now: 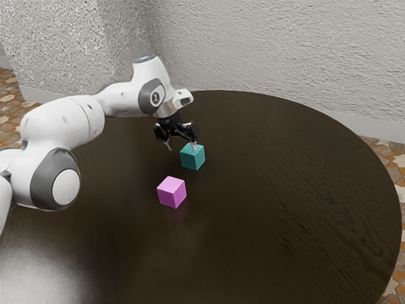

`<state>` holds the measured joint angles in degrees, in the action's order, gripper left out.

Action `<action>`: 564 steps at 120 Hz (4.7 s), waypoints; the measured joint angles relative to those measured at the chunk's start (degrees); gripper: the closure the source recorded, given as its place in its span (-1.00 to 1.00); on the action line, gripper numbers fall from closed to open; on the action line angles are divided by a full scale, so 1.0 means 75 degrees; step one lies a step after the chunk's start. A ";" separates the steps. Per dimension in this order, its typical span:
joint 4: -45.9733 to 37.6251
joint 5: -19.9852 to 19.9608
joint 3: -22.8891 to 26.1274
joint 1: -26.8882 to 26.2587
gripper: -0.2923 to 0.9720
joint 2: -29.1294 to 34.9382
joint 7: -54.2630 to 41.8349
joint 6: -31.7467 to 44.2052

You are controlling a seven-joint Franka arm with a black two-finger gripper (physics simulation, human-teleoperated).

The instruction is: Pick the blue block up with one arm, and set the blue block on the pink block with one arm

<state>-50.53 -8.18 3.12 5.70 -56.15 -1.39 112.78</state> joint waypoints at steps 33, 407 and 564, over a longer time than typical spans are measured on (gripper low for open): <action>0.0171 0.0294 -0.0037 -0.0101 -0.54 -0.0211 -0.0969 0.0312; -0.4846 -0.0794 -0.2839 -0.2891 0.03 0.3393 -0.1273 0.1540; -0.6656 -0.1087 -0.5184 -0.4974 0.03 0.4033 -0.1214 0.1786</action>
<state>-100.45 -16.33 -35.76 -31.60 -25.90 -10.49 126.17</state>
